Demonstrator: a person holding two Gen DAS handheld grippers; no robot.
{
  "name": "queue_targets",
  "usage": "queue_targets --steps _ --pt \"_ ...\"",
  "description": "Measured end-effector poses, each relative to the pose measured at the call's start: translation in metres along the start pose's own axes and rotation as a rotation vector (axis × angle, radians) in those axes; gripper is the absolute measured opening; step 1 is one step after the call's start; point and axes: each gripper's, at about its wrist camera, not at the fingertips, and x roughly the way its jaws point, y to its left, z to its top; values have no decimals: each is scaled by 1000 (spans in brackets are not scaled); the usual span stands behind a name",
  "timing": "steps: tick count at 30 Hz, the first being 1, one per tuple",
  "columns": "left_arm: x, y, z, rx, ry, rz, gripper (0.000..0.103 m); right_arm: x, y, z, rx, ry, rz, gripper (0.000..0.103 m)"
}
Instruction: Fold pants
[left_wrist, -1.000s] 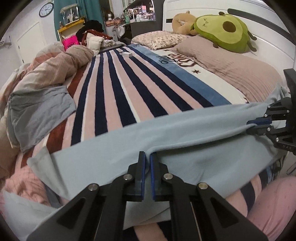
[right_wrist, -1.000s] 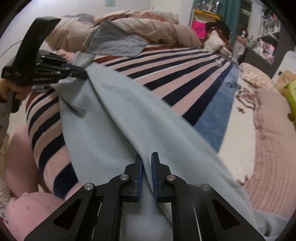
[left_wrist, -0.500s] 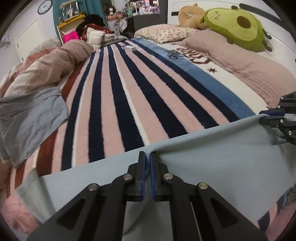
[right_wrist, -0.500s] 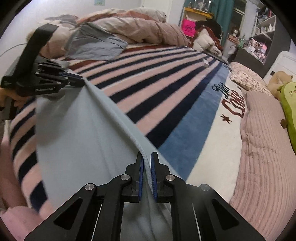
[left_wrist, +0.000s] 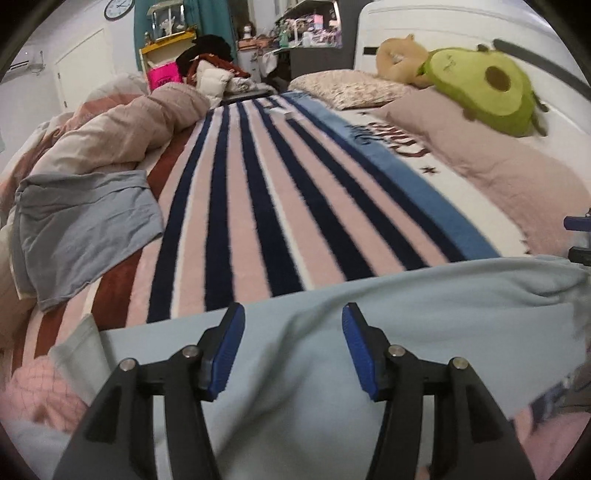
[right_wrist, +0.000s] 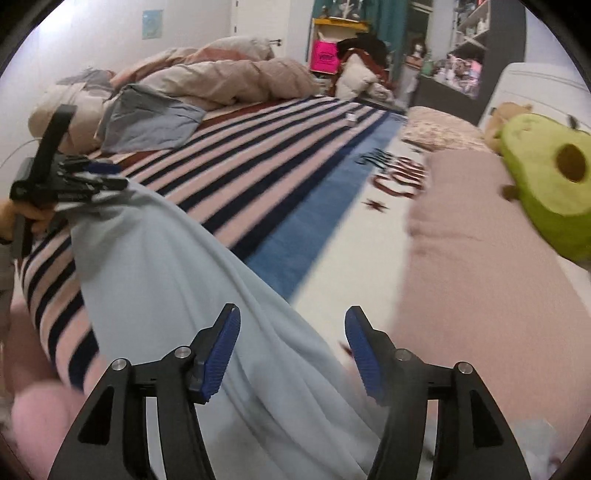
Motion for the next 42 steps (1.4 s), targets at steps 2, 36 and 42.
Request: queue_targets --steps 2,36,42 --pt "-6 -11 -3 6 -3 -31 51 -13 -6 -16 -7 40 -16 55" --pt "-12 -51 -22 2 15 -141 51 -38 -23 -80 -95 154 -332 56" --pt "-19 -54 -25 3 14 -146 51 -26 -21 -97 -157 159 -506 2"
